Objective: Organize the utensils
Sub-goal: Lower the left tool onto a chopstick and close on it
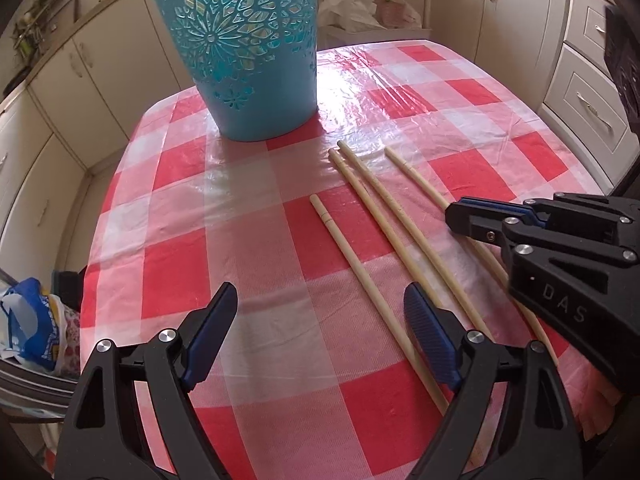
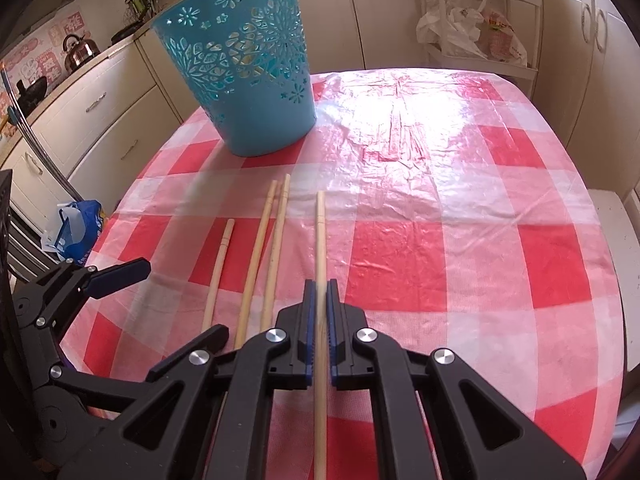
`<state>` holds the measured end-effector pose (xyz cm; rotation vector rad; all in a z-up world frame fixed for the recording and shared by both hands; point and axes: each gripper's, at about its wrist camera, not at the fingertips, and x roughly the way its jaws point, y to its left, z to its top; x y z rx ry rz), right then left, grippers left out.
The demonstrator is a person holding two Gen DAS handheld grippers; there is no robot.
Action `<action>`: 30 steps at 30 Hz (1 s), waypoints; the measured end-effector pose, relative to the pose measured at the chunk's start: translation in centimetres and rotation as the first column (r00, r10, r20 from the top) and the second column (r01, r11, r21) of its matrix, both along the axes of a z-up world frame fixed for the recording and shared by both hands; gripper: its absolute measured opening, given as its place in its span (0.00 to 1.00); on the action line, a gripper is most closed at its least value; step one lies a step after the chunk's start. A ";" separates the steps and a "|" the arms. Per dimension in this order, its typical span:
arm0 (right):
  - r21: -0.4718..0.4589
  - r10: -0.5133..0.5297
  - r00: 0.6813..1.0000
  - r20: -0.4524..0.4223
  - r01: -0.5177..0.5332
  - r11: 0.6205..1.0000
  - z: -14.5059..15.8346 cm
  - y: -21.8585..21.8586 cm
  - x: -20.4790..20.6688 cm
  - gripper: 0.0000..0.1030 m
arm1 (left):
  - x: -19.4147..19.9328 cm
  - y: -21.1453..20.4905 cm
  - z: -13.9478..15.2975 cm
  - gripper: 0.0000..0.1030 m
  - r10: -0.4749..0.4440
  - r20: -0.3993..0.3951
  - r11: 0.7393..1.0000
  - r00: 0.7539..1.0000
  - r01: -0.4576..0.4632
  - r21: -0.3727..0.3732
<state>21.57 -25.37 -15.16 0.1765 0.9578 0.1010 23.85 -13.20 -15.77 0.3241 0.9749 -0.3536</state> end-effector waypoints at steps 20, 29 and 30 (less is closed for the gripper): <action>-0.094 0.006 0.999 -0.043 -0.010 0.996 0.1 1.9 -0.7 0.06 | -3.2 0.4 0.0 0.21 -0.012 0.086 0.997 0.996 0.019 -0.076; -0.132 -0.012 1.000 -0.024 0.008 0.991 0.0 2.4 -0.9 0.06 | -2.5 1.5 -0.1 0.36 0.049 0.067 0.994 0.997 -0.041 -0.105; -0.129 -0.016 1.000 -0.022 0.013 0.992 0.0 2.4 -0.9 0.06 | -2.3 1.7 -0.1 0.38 0.054 0.056 0.992 0.997 -0.047 -0.117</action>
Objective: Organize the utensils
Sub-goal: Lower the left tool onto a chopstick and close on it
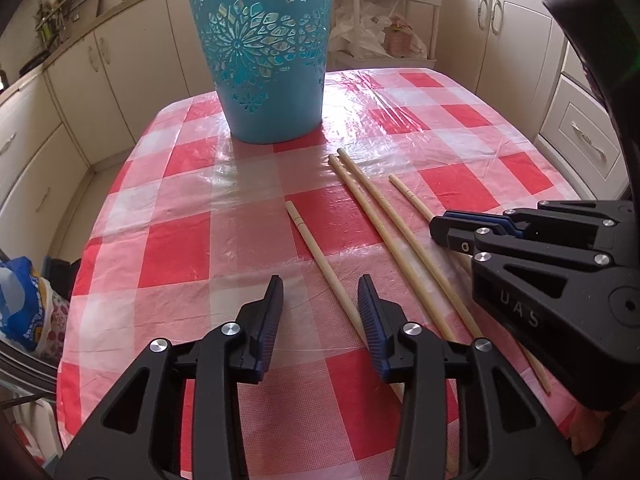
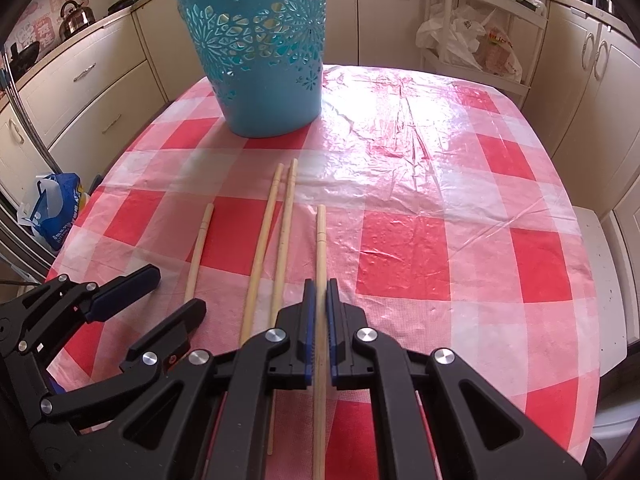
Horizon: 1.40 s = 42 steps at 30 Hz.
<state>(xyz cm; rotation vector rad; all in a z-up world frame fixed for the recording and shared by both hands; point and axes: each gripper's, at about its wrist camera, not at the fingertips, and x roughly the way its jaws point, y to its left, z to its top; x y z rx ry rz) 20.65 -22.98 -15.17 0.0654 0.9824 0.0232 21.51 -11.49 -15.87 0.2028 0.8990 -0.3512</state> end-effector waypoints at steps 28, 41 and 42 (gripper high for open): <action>0.244 0.042 0.997 0.059 -0.056 0.968 -0.5 -3.1 0.1 0.06 | 0.7 -0.7 -0.3 0.67 -0.013 -0.047 1.000 0.999 0.013 0.002; 0.294 0.077 0.995 0.059 -0.091 0.951 -0.7 -4.1 0.1 0.06 | 2.3 -1.1 -0.2 0.73 0.091 -0.078 0.995 0.993 -0.087 0.046; 0.349 0.052 0.997 0.057 -0.069 0.935 -1.0 -5.0 0.0 0.06 | 2.3 -1.1 -0.1 0.73 0.089 -0.077 0.995 0.993 -0.085 0.050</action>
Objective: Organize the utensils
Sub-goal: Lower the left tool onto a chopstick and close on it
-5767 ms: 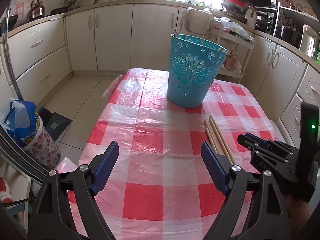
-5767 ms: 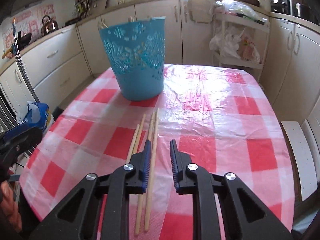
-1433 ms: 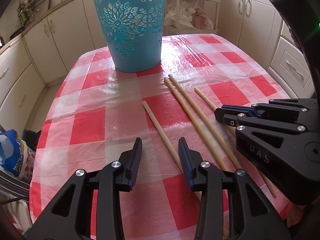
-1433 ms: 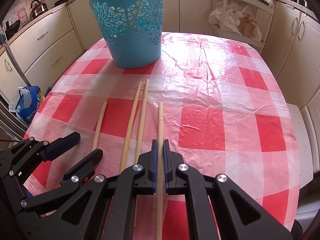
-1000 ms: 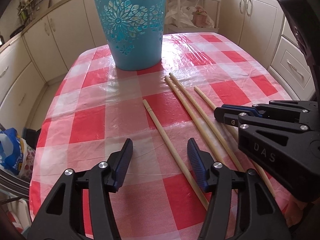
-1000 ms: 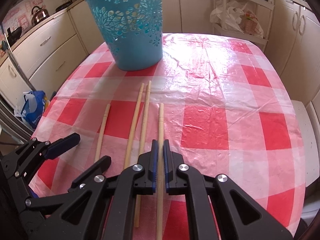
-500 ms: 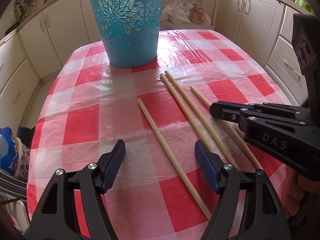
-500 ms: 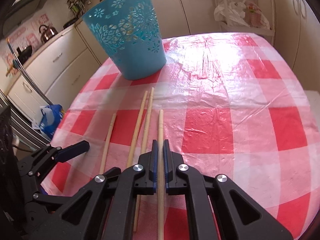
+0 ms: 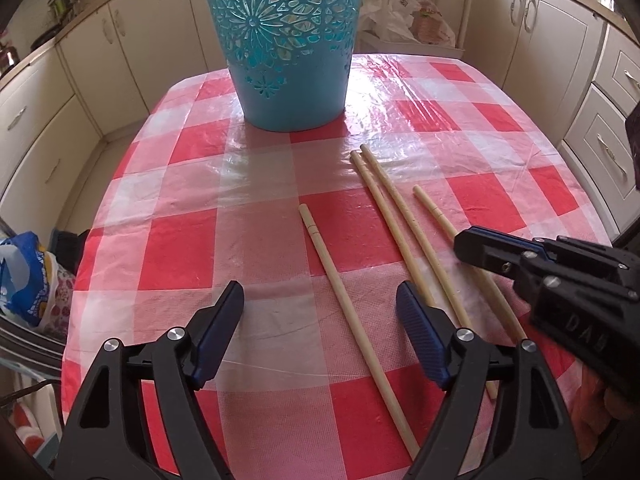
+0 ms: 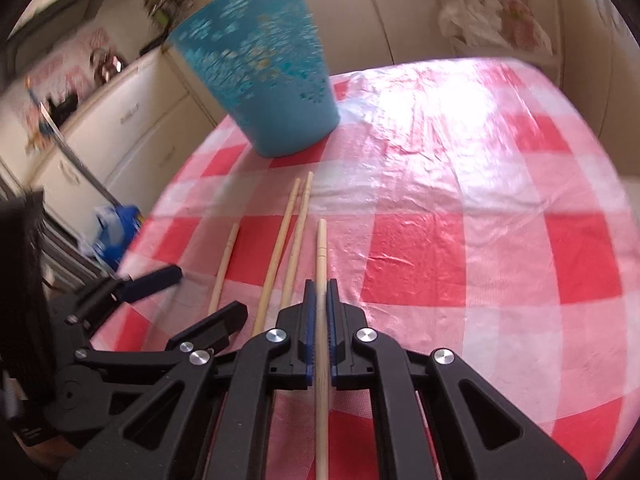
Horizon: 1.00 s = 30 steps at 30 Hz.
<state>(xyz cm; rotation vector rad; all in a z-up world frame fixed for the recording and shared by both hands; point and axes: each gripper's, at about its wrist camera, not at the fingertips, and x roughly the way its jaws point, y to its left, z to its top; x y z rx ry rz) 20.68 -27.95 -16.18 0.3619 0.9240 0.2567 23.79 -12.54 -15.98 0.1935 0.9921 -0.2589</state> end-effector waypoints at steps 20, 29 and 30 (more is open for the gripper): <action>-0.211 0.001 1.000 0.017 0.002 0.978 0.8 2.3 -0.2 0.06 | 1.1 1.6 -0.1 0.74 0.047 0.030 0.997 0.998 -0.045 -0.060; -0.005 -0.036 0.999 0.000 0.036 0.999 -0.1 -0.3 -0.1 0.06 | 3.3 2.6 0.2 0.74 0.087 -0.015 0.990 0.996 -0.088 -0.107; -0.007 -0.036 0.999 0.001 0.036 0.999 0.0 -0.2 -0.2 0.06 | 3.5 2.4 0.2 0.74 0.084 -0.012 0.992 0.996 -0.084 -0.090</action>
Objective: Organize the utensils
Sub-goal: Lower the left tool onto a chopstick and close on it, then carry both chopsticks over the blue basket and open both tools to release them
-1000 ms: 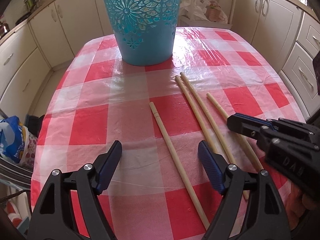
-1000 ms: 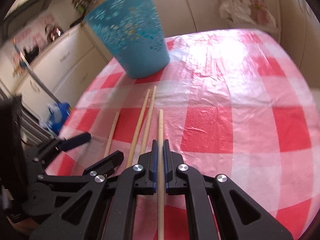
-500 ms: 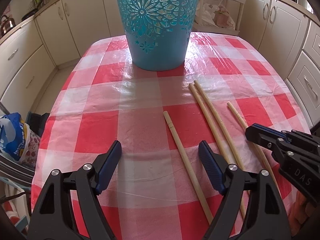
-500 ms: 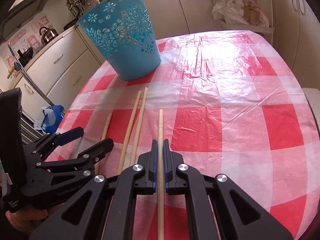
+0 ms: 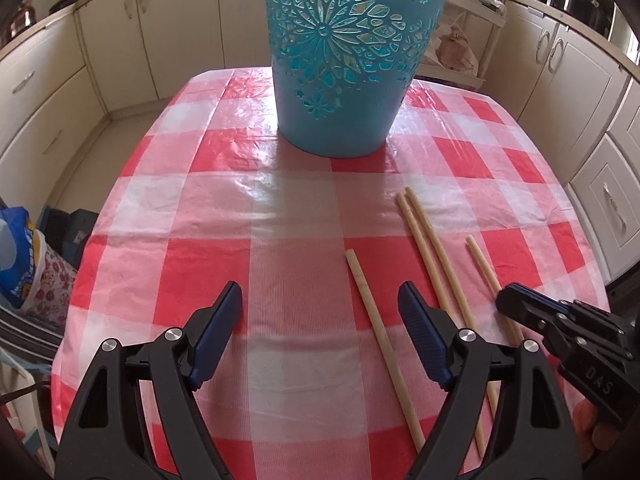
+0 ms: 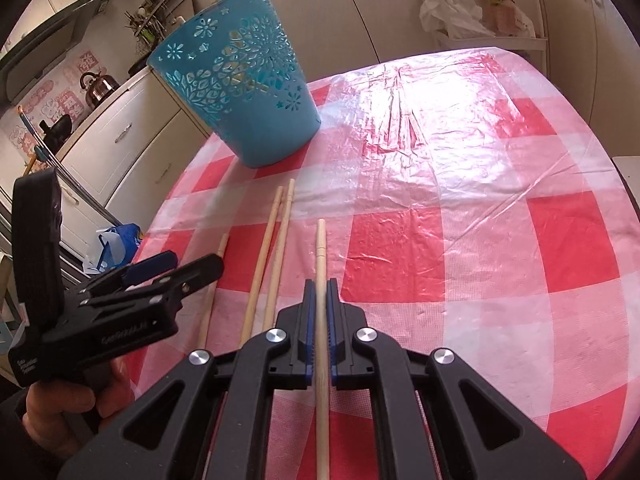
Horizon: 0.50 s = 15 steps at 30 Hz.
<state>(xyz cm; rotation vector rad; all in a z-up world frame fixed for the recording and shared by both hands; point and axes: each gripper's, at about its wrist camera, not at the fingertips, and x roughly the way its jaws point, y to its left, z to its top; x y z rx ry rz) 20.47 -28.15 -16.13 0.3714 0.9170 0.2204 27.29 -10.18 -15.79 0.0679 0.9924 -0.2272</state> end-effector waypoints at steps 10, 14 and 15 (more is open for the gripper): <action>-0.016 -0.020 1.000 -0.004 0.020 1.000 0.3 0.5 -0.2 0.06 | -2.0 -3.7 0.1 0.06 -0.148 0.022 0.982 0.989 0.144 0.125; 0.051 -0.041 0.999 0.015 0.040 0.998 0.9 0.7 -1.1 0.06 | -2.3 -1.7 1.0 0.05 -0.154 0.014 0.988 0.988 0.154 -0.025; 0.067 -0.046 0.998 0.031 0.043 0.997 1.4 0.8 -1.4 0.06 | -2.7 -1.0 1.7 0.05 -0.156 0.047 0.986 0.987 0.158 -0.056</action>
